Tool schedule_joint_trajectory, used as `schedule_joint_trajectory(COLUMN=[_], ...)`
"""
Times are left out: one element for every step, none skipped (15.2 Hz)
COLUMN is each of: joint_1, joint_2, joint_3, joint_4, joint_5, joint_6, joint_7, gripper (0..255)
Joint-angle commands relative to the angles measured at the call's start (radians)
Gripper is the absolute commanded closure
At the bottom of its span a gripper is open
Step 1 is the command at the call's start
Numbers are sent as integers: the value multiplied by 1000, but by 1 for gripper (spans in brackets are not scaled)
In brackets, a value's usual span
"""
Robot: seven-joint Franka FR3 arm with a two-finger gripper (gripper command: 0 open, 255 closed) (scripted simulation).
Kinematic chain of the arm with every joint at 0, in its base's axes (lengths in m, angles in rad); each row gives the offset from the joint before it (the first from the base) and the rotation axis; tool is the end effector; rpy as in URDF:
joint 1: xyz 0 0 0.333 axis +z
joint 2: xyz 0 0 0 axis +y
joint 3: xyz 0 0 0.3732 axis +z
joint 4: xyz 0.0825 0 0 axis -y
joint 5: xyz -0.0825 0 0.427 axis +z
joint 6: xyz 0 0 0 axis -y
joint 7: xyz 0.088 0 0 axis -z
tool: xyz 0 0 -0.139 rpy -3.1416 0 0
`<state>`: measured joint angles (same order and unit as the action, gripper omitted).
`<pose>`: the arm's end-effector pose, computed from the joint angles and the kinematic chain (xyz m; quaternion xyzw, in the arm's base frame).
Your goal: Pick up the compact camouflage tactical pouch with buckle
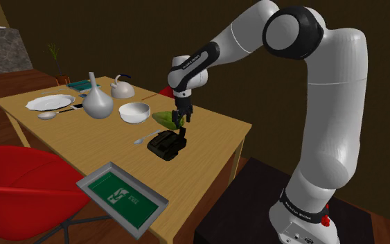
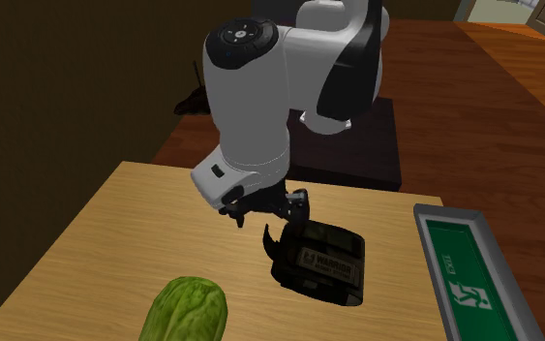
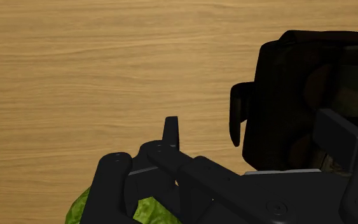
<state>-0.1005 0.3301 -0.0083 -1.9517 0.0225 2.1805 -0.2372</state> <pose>0.6462 -0.0690 0.2960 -0.9970 -0.0573 0.0486 0.0161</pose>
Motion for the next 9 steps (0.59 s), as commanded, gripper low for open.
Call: schedule_joint_trajectory(joint_1=[-1,-1,-1,-1,-1,-1,-1,-1,-1], joint_2=[16,24,28,28,29,29,29,29,30], joint_3=[0,0,0,0,0,0,0,0,0], joint_4=[-7,-9,-11,-11,-9,-9,-9,-9,-9], joint_5=[1,1,1,1,1,1,1,1,1], joint_6=[23,34,40,40,39,39,39,39,39], joint_7=[-2,-2,-2,-2,-2,-3,-2,-2,-3], gripper=[0,0,0,0,255,255,255,255,255])
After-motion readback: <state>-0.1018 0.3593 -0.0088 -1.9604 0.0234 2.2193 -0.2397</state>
